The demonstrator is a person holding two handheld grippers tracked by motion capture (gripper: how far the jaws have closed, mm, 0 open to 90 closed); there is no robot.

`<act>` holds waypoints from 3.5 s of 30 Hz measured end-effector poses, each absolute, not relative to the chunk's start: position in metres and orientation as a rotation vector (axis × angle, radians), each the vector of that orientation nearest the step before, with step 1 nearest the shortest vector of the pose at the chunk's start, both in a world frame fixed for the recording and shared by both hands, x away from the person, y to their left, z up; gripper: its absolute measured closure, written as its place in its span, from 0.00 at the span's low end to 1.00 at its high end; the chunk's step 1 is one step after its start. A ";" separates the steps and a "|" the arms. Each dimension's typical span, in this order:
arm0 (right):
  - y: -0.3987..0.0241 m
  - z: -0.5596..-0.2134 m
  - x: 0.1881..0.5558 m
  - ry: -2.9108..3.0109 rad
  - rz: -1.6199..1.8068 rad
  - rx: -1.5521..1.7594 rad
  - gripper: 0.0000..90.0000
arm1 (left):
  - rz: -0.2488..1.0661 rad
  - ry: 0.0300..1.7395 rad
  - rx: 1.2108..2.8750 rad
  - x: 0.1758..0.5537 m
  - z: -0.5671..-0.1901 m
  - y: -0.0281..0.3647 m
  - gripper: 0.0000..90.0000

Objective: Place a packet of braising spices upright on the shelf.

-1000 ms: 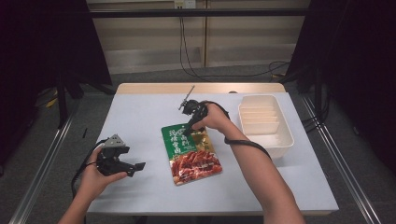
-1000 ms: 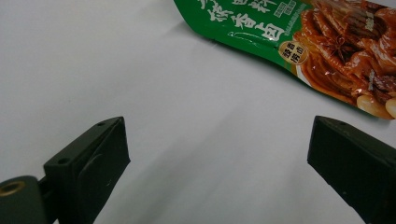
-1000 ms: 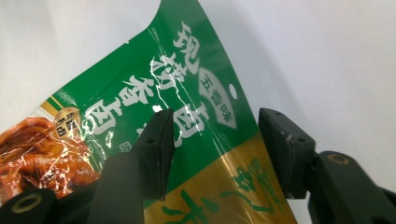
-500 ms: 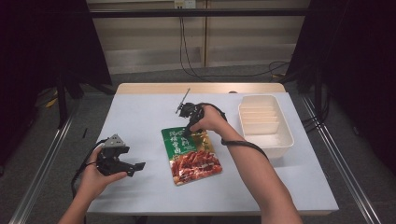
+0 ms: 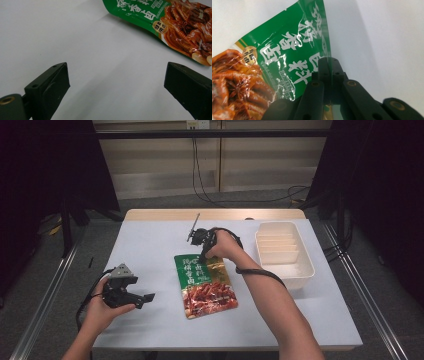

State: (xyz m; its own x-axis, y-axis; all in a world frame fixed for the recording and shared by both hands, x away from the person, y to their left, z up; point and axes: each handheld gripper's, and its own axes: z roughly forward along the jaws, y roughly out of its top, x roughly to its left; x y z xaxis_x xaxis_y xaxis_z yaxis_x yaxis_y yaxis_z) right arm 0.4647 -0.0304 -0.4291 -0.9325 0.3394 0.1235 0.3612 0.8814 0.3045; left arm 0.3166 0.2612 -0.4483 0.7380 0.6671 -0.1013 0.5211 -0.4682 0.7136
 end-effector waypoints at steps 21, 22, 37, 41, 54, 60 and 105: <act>-0.062 -0.375 0.455 -2.938 -0.451 -0.674 1.00 | 0.251 0.884 2.187 0.316 -0.445 0.260 0.06; -0.063 -0.372 0.454 -2.939 -0.449 -0.677 1.00 | 0.249 0.885 2.188 0.316 -0.445 0.260 0.06; -0.077 -0.340 0.445 -2.919 -0.446 -0.731 1.00 | 0.251 0.899 2.166 0.315 -0.445 0.258 0.06; -0.081 -0.333 0.443 -2.925 -0.429 -0.741 1.00 | 0.255 0.896 2.150 0.316 -0.446 0.259 0.06; -0.089 -0.305 0.435 -2.933 -0.444 -0.769 1.00 | 0.252 0.908 2.153 0.316 -0.445 0.259 0.06; -0.091 -0.295 0.432 -2.943 -0.430 -0.773 1.00 | 0.253 0.907 2.154 0.316 -0.445 0.259 0.06; -0.126 -0.232 0.429 -2.958 -0.402 -0.929 1.00 | 0.248 0.909 2.155 0.315 -0.444 0.259 0.06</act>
State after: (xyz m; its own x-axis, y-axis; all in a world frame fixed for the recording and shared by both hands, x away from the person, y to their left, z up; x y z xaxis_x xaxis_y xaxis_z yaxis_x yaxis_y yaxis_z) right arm 0.4290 -0.1260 -0.2322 -0.8232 0.5604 0.0912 0.5644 0.7903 0.2386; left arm 0.3151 0.2588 -0.4444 0.7267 0.6781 -0.1099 0.5284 -0.4497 0.7201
